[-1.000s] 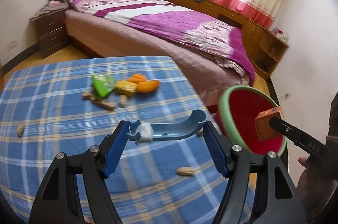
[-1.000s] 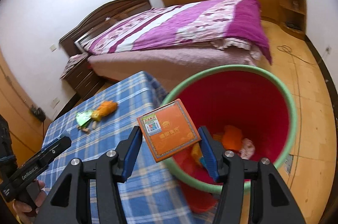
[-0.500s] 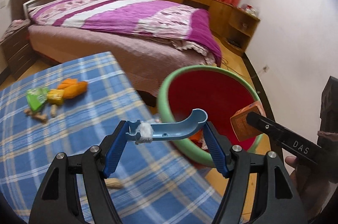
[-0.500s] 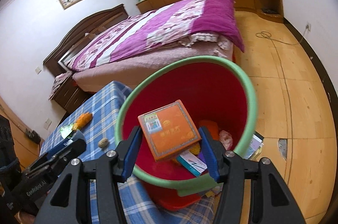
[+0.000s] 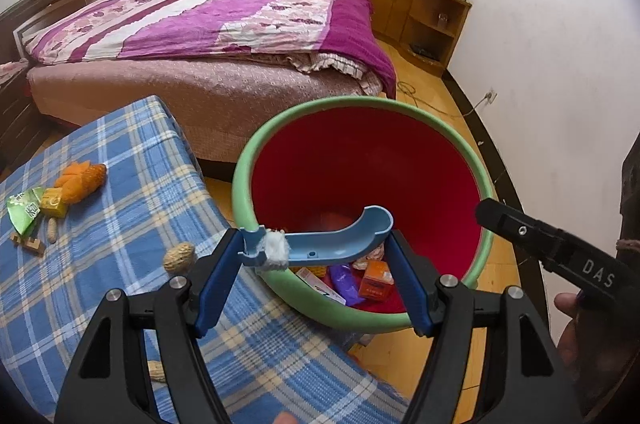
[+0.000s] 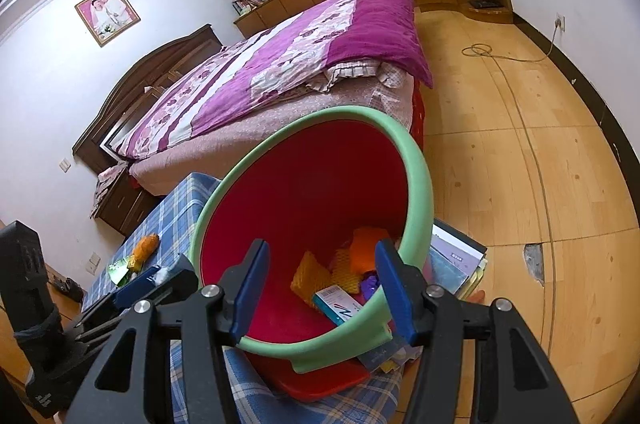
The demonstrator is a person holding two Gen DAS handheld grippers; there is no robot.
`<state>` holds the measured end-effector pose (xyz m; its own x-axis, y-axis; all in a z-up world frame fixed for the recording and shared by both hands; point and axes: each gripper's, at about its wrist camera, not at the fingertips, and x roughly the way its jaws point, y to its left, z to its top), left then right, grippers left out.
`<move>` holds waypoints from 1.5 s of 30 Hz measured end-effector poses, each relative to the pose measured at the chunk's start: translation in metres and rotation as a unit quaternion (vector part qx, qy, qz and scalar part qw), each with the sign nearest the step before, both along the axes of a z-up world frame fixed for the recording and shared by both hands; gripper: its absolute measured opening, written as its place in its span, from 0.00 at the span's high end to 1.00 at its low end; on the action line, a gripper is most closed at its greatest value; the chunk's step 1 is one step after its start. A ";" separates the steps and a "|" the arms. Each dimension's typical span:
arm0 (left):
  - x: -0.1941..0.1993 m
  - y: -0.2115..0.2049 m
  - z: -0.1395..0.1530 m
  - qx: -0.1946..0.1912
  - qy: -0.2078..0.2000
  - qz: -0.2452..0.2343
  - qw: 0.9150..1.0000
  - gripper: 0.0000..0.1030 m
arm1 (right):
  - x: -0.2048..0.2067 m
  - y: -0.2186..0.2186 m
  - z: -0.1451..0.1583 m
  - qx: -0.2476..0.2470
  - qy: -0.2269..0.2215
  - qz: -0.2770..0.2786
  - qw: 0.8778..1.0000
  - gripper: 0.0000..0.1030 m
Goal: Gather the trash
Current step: 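Open the left tool to drop the blue curved piece into the bucket, then move both open tools back over the table items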
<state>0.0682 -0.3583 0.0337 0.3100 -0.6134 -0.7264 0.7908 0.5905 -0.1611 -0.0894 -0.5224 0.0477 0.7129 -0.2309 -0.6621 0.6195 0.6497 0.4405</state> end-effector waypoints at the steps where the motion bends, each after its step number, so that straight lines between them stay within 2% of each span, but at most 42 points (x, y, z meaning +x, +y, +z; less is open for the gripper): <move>1: 0.000 -0.001 -0.001 0.001 0.003 -0.002 1.000 0.30 | 0.000 0.000 0.000 0.000 0.000 0.000 1.000 0.43; 5: -0.001 -0.002 -0.004 -0.008 0.013 -0.008 1.000 0.27 | -0.001 -0.001 -0.001 0.003 0.000 0.000 1.000 0.43; 12: -0.006 -0.003 0.000 -0.013 -0.003 -0.015 1.000 0.25 | -0.002 0.000 -0.002 0.005 -0.001 -0.003 1.000 0.43; 18: 0.002 0.010 0.004 -0.020 0.002 0.002 1.000 0.25 | 0.001 0.004 0.001 0.002 -0.002 0.004 1.000 0.42; 25: 0.024 0.041 0.016 -0.031 -0.001 0.048 0.998 0.25 | 0.014 0.019 0.013 -0.009 -0.001 0.027 1.000 0.40; 33: 0.061 0.085 0.034 -0.040 -0.016 0.108 0.993 0.25 | 0.051 0.040 0.037 -0.026 -0.003 0.074 0.997 0.36; 45: 0.117 0.149 0.054 -0.017 -0.067 0.186 0.980 0.25 | 0.120 0.076 0.064 -0.033 -0.007 0.139 0.990 0.35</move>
<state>0.1856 -0.2092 0.0882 0.6081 -0.4629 -0.6449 0.5377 0.8378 -0.0943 0.0303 -0.4459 0.1120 0.7639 -0.0669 -0.6418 0.4072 0.8215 0.3991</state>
